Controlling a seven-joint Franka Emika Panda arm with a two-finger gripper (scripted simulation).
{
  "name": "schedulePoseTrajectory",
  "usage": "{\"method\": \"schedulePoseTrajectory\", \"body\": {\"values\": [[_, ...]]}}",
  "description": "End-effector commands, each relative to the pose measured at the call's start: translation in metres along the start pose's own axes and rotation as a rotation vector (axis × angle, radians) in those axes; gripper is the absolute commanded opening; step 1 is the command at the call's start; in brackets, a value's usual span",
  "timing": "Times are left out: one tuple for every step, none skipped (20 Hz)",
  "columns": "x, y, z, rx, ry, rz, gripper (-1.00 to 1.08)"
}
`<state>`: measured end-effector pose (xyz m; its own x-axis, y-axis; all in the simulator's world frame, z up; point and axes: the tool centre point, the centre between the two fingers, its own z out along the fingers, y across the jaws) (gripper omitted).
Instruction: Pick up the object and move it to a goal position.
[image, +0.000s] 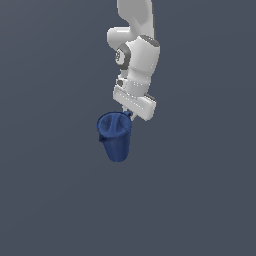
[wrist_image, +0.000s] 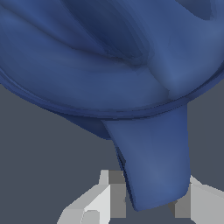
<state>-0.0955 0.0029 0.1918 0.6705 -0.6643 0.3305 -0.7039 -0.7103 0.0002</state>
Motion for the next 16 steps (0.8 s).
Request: {"method": "schedulePoseTrajectory", "body": {"values": [[0.000, 0.000, 0.000, 0.000, 0.000, 0.000, -1.00], [0.000, 0.000, 0.000, 0.000, 0.000, 0.000, -1.00], [0.000, 0.000, 0.000, 0.000, 0.000, 0.000, -1.00], [0.000, 0.000, 0.000, 0.000, 0.000, 0.000, -1.00], [0.000, 0.000, 0.000, 0.000, 0.000, 0.000, -1.00], [0.000, 0.000, 0.000, 0.000, 0.000, 0.000, -1.00], [0.000, 0.000, 0.000, 0.000, 0.000, 0.000, -1.00], [0.000, 0.000, 0.000, 0.000, 0.001, 0.000, -1.00], [0.000, 0.000, 0.000, 0.000, 0.001, 0.000, -1.00], [0.000, 0.000, -0.001, 0.000, 0.001, 0.000, -1.00], [-0.001, 0.000, -0.002, 0.000, 0.001, 0.000, -1.00], [-0.001, 0.000, -0.004, 0.000, 0.001, 0.000, -1.00], [-0.002, -0.001, -0.006, 0.000, 0.001, 0.000, -1.00], [-0.003, -0.001, -0.008, 0.000, 0.001, 0.000, -1.00], [-0.004, -0.001, -0.011, 0.000, 0.001, 0.000, -1.00], [-0.006, -0.001, -0.014, 0.000, 0.000, -0.001, -1.00]]}}
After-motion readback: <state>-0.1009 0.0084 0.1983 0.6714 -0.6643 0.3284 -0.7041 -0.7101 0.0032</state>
